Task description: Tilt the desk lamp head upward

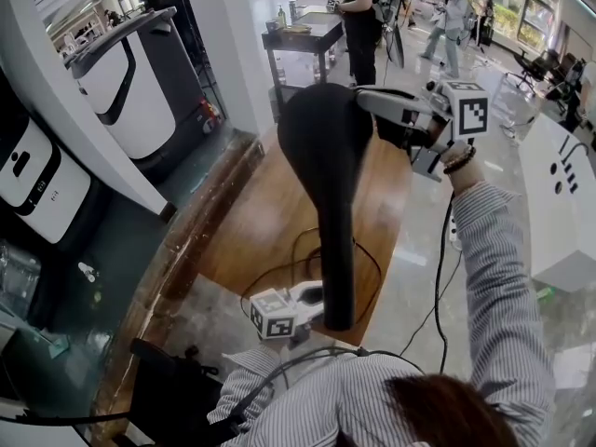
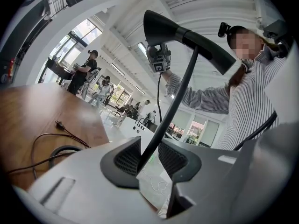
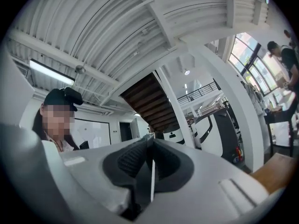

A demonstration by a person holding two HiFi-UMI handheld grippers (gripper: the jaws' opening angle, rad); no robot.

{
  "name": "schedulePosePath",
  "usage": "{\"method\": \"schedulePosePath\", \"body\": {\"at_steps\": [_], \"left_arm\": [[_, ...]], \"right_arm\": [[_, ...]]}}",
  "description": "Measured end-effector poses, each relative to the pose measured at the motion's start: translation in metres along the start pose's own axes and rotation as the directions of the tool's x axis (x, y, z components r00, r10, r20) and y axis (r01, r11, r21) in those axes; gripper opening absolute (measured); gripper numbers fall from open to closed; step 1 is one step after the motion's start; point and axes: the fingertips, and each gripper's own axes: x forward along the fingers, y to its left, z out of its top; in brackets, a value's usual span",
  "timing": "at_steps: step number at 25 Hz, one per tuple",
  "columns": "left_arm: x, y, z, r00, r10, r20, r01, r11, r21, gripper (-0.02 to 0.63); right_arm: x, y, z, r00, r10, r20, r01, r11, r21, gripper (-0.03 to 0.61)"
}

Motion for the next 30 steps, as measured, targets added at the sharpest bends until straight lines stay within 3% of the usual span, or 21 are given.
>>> {"method": "schedulePosePath", "body": {"at_steps": [8,14,30], "left_arm": [[0.001,-0.002,0.002,1.000,-0.002,-0.005,0.002,1.000,0.002,0.120],[0.003,-0.005,0.009,1.000,-0.009,0.007,0.010,1.000,-0.021,0.121],[0.001,0.008,0.006,0.997,0.005,0.081,0.003,0.995,-0.103,0.130]], "right_arm": [[0.005,0.025,0.017,0.998,-0.010,-0.055,0.000,0.984,-0.176,0.037],[0.006,0.042,0.032,0.996,-0.028,-0.080,-0.001,0.943,-0.333,0.041],[0.015,0.059,0.040,0.989,-0.031,-0.142,-0.046,0.859,-0.509,0.043]]}}
